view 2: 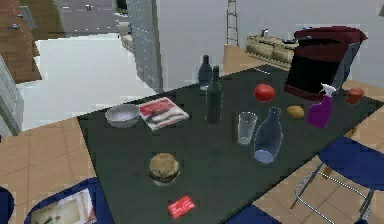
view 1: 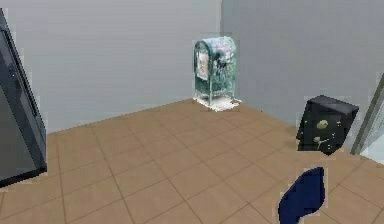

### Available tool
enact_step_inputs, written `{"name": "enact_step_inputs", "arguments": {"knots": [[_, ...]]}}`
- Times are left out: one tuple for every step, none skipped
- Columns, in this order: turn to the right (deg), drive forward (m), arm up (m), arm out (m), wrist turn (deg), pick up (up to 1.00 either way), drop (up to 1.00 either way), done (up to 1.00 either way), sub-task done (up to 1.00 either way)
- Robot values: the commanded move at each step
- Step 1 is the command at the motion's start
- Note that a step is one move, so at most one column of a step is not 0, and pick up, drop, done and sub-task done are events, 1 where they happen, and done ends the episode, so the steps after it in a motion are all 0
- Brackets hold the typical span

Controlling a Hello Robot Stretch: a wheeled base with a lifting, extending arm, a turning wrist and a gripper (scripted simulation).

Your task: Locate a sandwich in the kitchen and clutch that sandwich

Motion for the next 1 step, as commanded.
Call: {"name": "enact_step_inputs", "arguments": {"knots": [[0.0, 0.0, 0.38, 0.0, 0.0, 0.0, 0.0, 0.0, 0.0]]}}
